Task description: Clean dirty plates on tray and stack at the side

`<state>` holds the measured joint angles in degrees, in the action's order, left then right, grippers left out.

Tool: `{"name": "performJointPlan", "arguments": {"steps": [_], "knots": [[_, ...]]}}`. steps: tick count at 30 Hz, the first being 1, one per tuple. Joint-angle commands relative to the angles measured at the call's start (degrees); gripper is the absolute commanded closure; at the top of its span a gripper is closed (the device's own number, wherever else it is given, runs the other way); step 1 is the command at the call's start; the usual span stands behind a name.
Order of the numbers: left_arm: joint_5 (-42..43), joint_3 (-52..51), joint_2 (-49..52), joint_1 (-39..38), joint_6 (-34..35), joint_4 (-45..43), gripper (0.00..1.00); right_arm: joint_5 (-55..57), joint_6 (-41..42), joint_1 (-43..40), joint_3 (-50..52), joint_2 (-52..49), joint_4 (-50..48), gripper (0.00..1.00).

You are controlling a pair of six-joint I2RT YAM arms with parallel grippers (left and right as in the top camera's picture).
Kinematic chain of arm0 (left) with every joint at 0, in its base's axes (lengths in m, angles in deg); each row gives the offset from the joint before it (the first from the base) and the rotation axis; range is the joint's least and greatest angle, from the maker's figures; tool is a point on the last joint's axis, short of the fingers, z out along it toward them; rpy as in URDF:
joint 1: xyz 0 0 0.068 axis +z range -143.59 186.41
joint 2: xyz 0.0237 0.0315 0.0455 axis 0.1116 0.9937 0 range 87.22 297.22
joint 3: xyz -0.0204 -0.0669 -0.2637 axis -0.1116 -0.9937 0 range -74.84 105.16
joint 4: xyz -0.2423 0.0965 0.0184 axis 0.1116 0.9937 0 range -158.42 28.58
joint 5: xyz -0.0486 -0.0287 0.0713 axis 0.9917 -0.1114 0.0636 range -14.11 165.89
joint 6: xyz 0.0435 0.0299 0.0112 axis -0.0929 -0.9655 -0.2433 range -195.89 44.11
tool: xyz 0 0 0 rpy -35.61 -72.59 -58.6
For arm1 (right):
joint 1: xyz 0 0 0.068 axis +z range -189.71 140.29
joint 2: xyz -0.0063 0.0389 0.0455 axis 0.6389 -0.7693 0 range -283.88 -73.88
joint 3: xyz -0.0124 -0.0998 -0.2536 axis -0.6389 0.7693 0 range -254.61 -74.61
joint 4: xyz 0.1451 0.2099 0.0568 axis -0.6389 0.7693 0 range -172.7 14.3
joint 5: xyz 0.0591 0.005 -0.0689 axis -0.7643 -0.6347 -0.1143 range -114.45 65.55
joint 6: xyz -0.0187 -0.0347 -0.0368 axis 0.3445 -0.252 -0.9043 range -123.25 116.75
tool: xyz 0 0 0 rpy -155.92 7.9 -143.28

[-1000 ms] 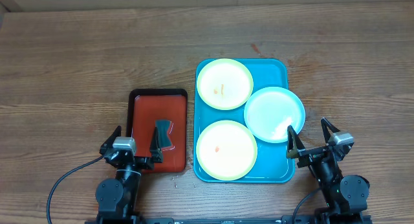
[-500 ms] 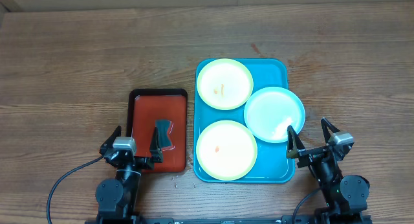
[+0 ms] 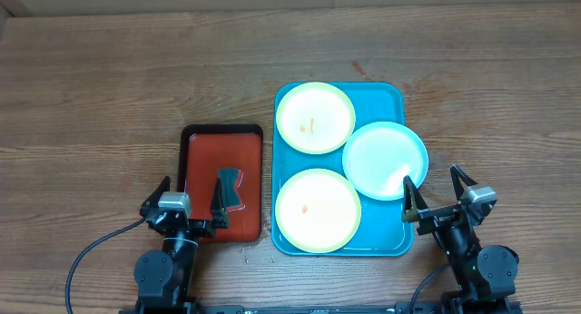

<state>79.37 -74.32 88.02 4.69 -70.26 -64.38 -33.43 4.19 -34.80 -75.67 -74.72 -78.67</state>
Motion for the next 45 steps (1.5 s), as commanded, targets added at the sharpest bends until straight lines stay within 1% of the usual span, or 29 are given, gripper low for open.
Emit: {"name": "performJointPlan", "arguments": {"steps": [1, 5, 7, 10, 13, 15, 17, 20, 24, 26, 28, 32, 35, 38, 39, 41, 43, 45], "knots": [[0.6, -0.2, -0.5, 0.6, 0.6, -0.3, 0.0, 0.3, -0.2, -0.1, 0.6, 0.7, -0.3, 0.0], [1.2, -0.2, -0.5, 0.6, 0.9, 0.0, 0.0, 0.2, -0.1, -0.1, 0.6, 0.7, -0.3, 0.0], [3.0, -0.2, -0.5, 0.6, 2.8, -0.2, 0.0, -0.2, -0.1, -0.1, 0.6, 0.7, -0.3, 0.0], [6.2, -0.2, -0.5, 0.6, 6.9, -0.7, 0.0, -2.6, 0.1, -0.1, 0.6, 0.7, -0.4, 0.0], [11.4, -0.2, -0.5, 0.6, 7.7, -2.3, 0.0, -3.4, 0.1, -0.1, 0.6, 0.7, -0.7, 0.0], [14.3, -0.2, -0.5, 0.6, 8.6, -4.8, 0.0, -4.0, 0.1, -0.1, 0.5, 0.7, -0.8, 0.0], [15.9, 0.3, -0.5, 0.6, 9.8, -7.2, 0.0, -4.7, 0.1, -0.1, -0.4, 0.7, -0.7, 0.0], [16.1, 3.8, -0.5, 0.6, 11.1, -6.2, 0.0, -4.9, 0.1, -0.1, -4.0, 0.7, 0.5, 0.0], [16.0, 12.7, 1.8, 0.6, 10.2, 1.0, 0.0, -4.8, 0.1, -0.1, -13.3, -1.4, 7.0, 0.0], [16.0, 17.7, 4.8, 0.6, 9.2, 5.7, 0.0, -4.8, 0.0, -0.1, -19.7, -4.7, 12.2, 0.0], [16.0, 23.7, 9.5, 0.6, 8.9, 11.3, 0.0, -4.9, 0.1, -0.1, -27.5, -10.0, 18.6, 0.0], [16.0, 37.2, 21.6, 0.6, 8.1, 24.7, 0.0, -4.9, 0.1, -0.1, -43.7, -24.0, 33.1, 0.0], [16.1, 47.3, 30.5, 0.6, 8.1, 33.6, 0.0, -4.9, 0.0, -0.1, -56.9, -37.1, 46.1, 0.0], [16.5, 56.4, 38.3, 0.6, 8.1, 41.5, 0.0, -4.9, 0.1, -0.1, -66.7, -47.9, 54.2, 0.0], [16.9, 59.1, 40.7, 0.6, 8.1, 44.0, 0.0, -5.3, 0.1, -0.1, -69.0, -50.9, 55.6, 0.0], [17.9, 63.1, 44.5, 0.6, 8.1, 47.9, 0.0, -10.0, 0.2, -0.1, -72.7, -56.5, 57.7, 0.0], [19.1, 65.4, 47.1, 0.6, 8.1, 50.3, 0.0, -14.7, -0.2, -0.1, -74.1, -60.6, 58.8, 0.0], [20.6, 66.1, 48.7, 0.6, 8.1, 51.9, 0.0, -16.5, 0.0, -0.1, -73.9, -64.0, 60.2, 0.0]]}}
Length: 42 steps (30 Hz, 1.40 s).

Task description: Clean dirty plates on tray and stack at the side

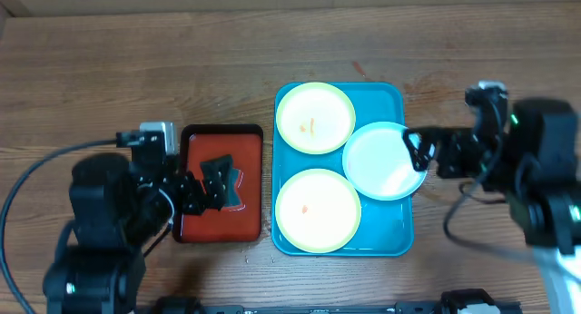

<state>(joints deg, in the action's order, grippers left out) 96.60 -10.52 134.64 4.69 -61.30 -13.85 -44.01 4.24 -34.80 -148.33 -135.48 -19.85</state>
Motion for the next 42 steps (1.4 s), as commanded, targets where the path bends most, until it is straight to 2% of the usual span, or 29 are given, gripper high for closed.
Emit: {"name": "performJointPlan", "arguments": {"steps": [1, 3, 7, 10, 15, 20, 23, 25, 30, 34, 38, 42], "knots": [[4.5, 2.3, 2.6, 0.6, -0.8, 2.0, 0.0, -6.0, 0.0, 0.0, -1.0, -5.0, 2.5, 0.0], [6.2, 2.3, 3.6, 0.6, -0.8, 3.7, 0.0, -6.0, -0.4, 0.9, 0.9, -8.1, 4.4, 0.0], [6.1, 2.3, 5.0, 0.6, -1.0, 5.6, 0.0, -5.1, -0.6, 5.5, 8.9, -11.6, 2.7, 0.13], [6.1, 2.3, 5.9, 0.6, -2.8, 5.6, 0.0, -0.6, 2.1, 10.9, 18.0, -12.3, -4.0, 0.25], [5.7, 2.3, 7.4, 0.6, -2.8, 5.6, 0.0, 6.3, 11.2, 18.0, 31.1, -12.6, -16.1, 0.29], [5.7, 2.3, 9.0, 0.6, -2.9, 5.6, 0.0, 4.2, 12.1, 21.7, 39.0, -13.5, -27.6, 0.33], [5.7, 2.3, 10.3, 0.6, -2.9, 5.7, 0.0, 4.6, 12.0, 22.8, 39.9, -14.7, -30.8, 0.33], [5.7, 2.3, 11.3, 0.6, -2.8, 6.1, 0.0, 5.7, 12.4, 22.9, 39.9, -15.6, -32.5, 0.48], [5.7, 2.3, 13.8, 0.6, -2.8, 7.0, 0.0, 12.9, 18.4, 22.9, 39.9, -19.0, -35.0, 0.77], [5.6, 2.3, 15.1, 0.6, -2.8, 8.0, 0.0, 14.4, 19.4, 22.4, 39.6, -22.4, -37.9, 0.94], [-1.0, 2.3, 15.2, 0.6, -2.2, 9.7, 0.0, 17.3, 20.8, 20.5, 36.7, -23.3, -37.2, 0.96], [-8.3, 0.5, 15.3, 0.6, 1.7, 10.9, 0.02, 17.4, 21.0, 19.3, 33.4, -23.3, -36.1, 0.96]]}}
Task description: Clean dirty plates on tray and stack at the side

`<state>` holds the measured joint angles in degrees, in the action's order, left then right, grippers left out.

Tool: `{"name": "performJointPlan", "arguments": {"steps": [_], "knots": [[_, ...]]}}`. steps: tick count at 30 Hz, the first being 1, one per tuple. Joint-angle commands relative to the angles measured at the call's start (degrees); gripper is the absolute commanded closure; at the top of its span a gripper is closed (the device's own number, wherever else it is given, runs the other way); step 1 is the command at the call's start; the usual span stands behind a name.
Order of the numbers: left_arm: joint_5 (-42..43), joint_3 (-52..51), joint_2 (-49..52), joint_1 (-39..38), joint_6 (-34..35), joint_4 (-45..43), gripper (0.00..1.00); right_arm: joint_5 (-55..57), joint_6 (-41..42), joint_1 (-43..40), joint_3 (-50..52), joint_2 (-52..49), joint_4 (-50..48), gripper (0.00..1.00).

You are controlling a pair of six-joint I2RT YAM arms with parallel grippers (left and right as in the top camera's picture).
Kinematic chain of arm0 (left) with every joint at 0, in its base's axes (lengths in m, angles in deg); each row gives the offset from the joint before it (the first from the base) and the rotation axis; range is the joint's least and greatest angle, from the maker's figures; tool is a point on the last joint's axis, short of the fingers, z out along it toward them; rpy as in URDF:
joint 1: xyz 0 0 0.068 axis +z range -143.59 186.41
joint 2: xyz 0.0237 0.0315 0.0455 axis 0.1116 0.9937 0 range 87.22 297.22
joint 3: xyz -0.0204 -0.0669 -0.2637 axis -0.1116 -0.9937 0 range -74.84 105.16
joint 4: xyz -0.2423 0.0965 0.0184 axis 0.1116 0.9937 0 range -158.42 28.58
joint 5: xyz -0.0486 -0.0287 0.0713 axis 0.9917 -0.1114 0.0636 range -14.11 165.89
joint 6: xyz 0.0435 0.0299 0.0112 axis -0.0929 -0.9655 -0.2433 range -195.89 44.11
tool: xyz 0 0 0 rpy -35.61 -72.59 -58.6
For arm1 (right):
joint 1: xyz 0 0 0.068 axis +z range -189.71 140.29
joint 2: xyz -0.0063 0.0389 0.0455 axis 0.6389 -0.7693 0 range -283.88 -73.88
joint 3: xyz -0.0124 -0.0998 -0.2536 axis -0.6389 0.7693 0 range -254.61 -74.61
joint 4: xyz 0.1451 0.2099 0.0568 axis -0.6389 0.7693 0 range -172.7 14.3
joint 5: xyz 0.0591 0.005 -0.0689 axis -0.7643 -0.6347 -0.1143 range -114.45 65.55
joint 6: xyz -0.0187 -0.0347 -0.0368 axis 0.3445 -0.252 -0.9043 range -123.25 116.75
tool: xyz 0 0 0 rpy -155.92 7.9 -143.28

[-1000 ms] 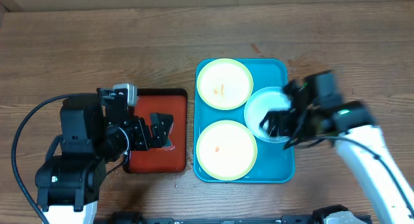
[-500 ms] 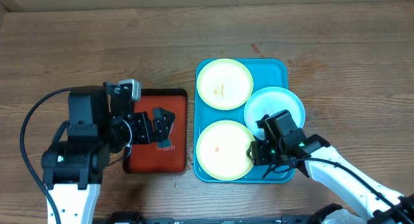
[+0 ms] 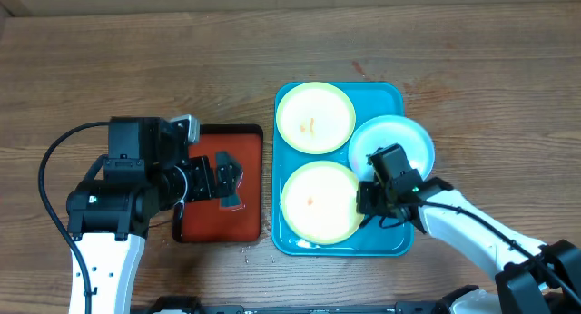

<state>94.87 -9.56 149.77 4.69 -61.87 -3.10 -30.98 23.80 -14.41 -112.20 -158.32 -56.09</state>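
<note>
A blue tray [image 3: 390, 246] holds three plates. A green-rimmed plate [image 3: 315, 117] with orange specks sits at the far end. A white plate [image 3: 399, 140] lies at the right, overhanging the tray's edge. A second green-rimmed plate [image 3: 313, 202] with an orange speck lies at the near end. My right gripper [image 3: 367, 201] is at this plate's right rim and seems to be closed on it. A black sponge [image 3: 229, 173] lies on the red tray [image 3: 204, 225]. My left gripper [image 3: 214, 180] is at the sponge's left side; its jaws blend into the dark sponge.
The red tray stands just left of the blue tray with a narrow gap between them. Bare wooden table [image 3: 136, 69] spreads to the far side and the left. A cable [image 3: 50, 169] loops out to the left of the left arm.
My right gripper was beside the white plate's right edge and is now at the near plate's right rim. The white plate sits further right and back. My left gripper has shifted right onto the sponge.
Both grippers first rested at the table's near edge, away from the trays. Then the left arm was over the red tray near the sponge and the right arm was beside the white plate. Now the left is at the sponge and the right is at the near plate.
</note>
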Motion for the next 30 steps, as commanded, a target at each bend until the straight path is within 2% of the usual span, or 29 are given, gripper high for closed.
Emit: {"name": "performJointPlan", "arguments": {"steps": [1, 4, 9, 11, 18, 23, 24, 25, 30], "knots": [[-7.9, -1.5, 0.3, 0.6, 2.8, -0.3, 0.03, 4.4, 1.5, -1.2, -3.2, -0.4, 0.5, 0.96], [-8.7, -5.6, 1.7, 0.5, 3.0, -3.3, 0.07, 4.9, 1.5, -1.2, -3.5, -0.4, -0.3, 0.96], [-8.7, -14.4, 7.8, -0.5, 2.9, -13.8, 0.2, 5.0, 1.4, -1.2, -3.5, -0.4, 0.1, 0.96], [-9.1, -16.3, 11.4, -0.6, 2.9, -17.4, 0.21, 5.0, 1.4, -1.2, -3.5, -0.4, 0.5, 0.96], [-7.7, -17.0, 25.0, -3.6, 2.2, -26.9, 0.45, 5.0, 1.1, -1.2, -3.5, -0.4, 0.5, 0.96], [-10.2, -17.0, 31.5, -8.3, 2.3, -29.3, 0.74, 5.0, 1.0, -1.2, -3.4, -0.4, 0.7, 0.96], [-10.9, -17.0, 32.3, -8.9, 2.3, -29.6, 0.82, 5.0, 1.0, -1.2, -3.4, -0.4, 0.7, 0.96], [-12.0, -17.0, 33.0, -9.3, 2.7, -29.7, 0.94, 5.1, 1.0, -1.2, -3.4, -0.4, 0.7, 0.96], [-13.5, -15.9, 33.3, -9.3, 5.8, -28.2, 0.96, 5.2, 1.0, -1.2, -3.4, -0.4, 0.9, 0.96]]}}
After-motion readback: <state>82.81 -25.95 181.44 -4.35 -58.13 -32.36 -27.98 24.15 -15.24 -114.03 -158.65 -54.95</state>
